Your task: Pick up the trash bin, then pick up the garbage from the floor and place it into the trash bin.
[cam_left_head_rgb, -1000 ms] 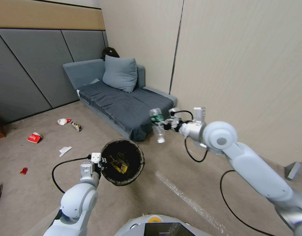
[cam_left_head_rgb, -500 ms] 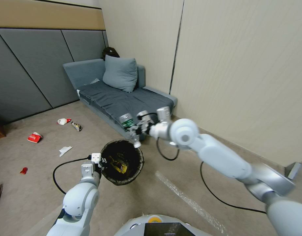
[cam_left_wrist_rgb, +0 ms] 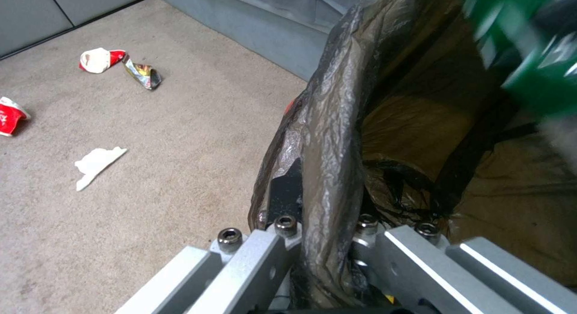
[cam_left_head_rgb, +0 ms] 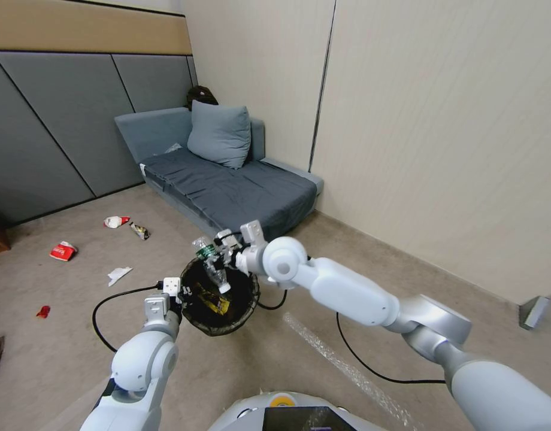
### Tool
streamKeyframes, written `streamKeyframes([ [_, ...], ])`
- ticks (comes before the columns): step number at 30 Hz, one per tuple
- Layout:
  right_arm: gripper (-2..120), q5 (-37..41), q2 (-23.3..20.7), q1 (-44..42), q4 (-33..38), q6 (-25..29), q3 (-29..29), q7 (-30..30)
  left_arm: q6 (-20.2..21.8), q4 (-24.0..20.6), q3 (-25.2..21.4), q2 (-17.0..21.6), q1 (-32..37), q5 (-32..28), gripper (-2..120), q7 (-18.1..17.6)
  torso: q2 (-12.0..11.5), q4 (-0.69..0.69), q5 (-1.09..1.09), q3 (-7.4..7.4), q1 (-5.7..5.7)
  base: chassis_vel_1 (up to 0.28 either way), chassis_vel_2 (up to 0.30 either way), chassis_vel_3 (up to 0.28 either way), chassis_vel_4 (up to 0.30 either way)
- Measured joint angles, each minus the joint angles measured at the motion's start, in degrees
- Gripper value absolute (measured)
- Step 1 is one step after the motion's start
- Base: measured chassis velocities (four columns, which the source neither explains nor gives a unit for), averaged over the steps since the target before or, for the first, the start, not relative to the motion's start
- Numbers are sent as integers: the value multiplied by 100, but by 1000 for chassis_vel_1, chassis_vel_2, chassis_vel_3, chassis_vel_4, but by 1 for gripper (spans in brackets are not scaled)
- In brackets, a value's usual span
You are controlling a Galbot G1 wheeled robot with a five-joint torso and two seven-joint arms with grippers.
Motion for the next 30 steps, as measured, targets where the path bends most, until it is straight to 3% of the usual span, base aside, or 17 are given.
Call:
streamKeyframes([
  [5, 21, -22, 68, -41, -104, -49, -3, 67, 0, 1, -11, -13, 2, -1, 0, 0, 0, 0, 0, 0, 0, 0, 0, 0, 0],
  [8, 34, -19, 63, -102, -135, -93, -16, 176, 0, 10, -35, -30, -3, -1, 0, -2, 0, 0, 1, 0, 0, 0, 0, 0, 0],
  [13, 46, -15, 41, -188, -140, -110, -7, 197, 0, 15, -35, -40, 5, -2, 0, -1, 0, 0, 1, 0, 0, 0, 0, 0, 0],
  [15, 60, -53, 37, -235, -169, 101, -5, 232, 0, 20, -29, -55, 6, 12, 0, -1, 0, 0, 1, 0, 0, 0, 0, 0, 0],
  [24, 92, 82, 21, -199, -105, 45, 131, 299, 0, 17, -23, -62, 6, 31, 0, 0, 0, 0, 1, 0, 0, 0, 0, 0, 0],
  [30, 100, 111, 15, -196, -27, 6, 221, 334, 0, 17, -18, -39, 6, 30, 0, 0, 0, 0, 2, 0, 0, 0, 0, 0, 0],
])
